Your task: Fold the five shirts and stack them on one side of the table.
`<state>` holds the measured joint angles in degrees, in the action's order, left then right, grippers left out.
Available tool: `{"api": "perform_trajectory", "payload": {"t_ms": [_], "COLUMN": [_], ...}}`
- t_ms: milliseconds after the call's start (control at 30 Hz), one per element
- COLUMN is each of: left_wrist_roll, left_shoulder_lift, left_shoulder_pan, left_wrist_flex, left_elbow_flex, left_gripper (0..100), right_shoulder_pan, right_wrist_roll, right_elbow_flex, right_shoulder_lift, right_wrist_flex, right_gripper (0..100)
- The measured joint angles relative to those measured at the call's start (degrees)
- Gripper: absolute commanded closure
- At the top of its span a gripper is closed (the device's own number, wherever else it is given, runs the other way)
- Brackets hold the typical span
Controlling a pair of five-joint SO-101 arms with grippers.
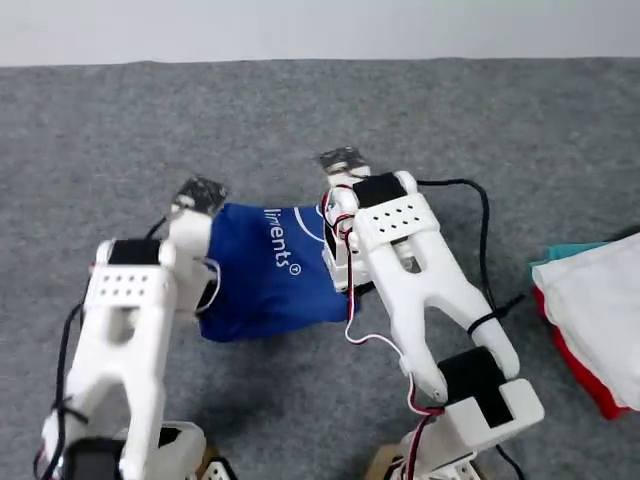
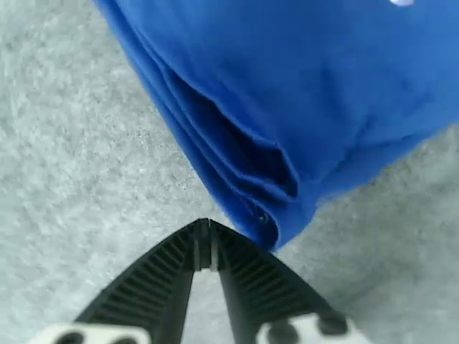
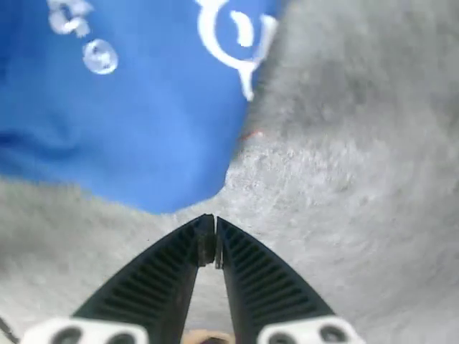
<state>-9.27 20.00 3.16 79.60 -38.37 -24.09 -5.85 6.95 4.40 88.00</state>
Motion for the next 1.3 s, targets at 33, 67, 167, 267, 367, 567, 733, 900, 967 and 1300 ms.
{"api": "perform_trajectory", "payload": {"t_ms": [33, 67, 167, 267, 367, 567, 733, 900, 967, 1300], "left_wrist_roll": [3.1, 6.6, 17.5, 22.1, 24.7, 27.6, 27.9, 27.9, 27.9, 23.4], "left_shoulder_lift": [-1.8, -3.5, -8.2, -11.3, -11.8, -12.4, -12.4, -12.4, -12.4, -12.4], "left_shoulder_pan": [-0.1, -0.1, -0.3, -3.0, -8.0, -14.2, -14.2, -14.3, -14.3, -5.9], "left_wrist_flex": [0.7, 1.5, 4.4, 7.4, 7.8, 6.2, 3.0, -1.1, -1.5, -5.6], "left_elbow_flex": [2.1, 4.1, 10.2, 14.0, 15.2, 15.6, 14.9, 9.1, 7.3, -1.7], "left_gripper": [100, 100, 100, 100, 100, 100, 100, 100, 100, 100], "right_shoulder_pan": [0.0, 0.1, 0.1, 0.1, 0.1, -1.8, -4.3, -4.1, -4.3, -1.5], "right_wrist_roll": [-2.9, -5.0, -8.2, -10.7, -13.6, -16.7, -17.8, -17.8, -17.8, -17.1], "right_elbow_flex": [0.0, 0.0, 0.0, 0.0, 0.0, 0.0, 1.4, 7.3, 9.6, 15.7], "right_shoulder_lift": [0.0, 0.0, 0.0, 0.0, 0.0, 0.0, 0.0, 0.0, 0.0, 0.0], "right_wrist_flex": [0.1, 0.4, 0.4, -1.1, -2.5, -3.1, -6.1, -12.4, -14.3, -18.4], "right_gripper": [99.0, 99.0, 99.0, 99.0, 99.0, 99.0, 99.0, 99.0, 99.0, 99.0]}}
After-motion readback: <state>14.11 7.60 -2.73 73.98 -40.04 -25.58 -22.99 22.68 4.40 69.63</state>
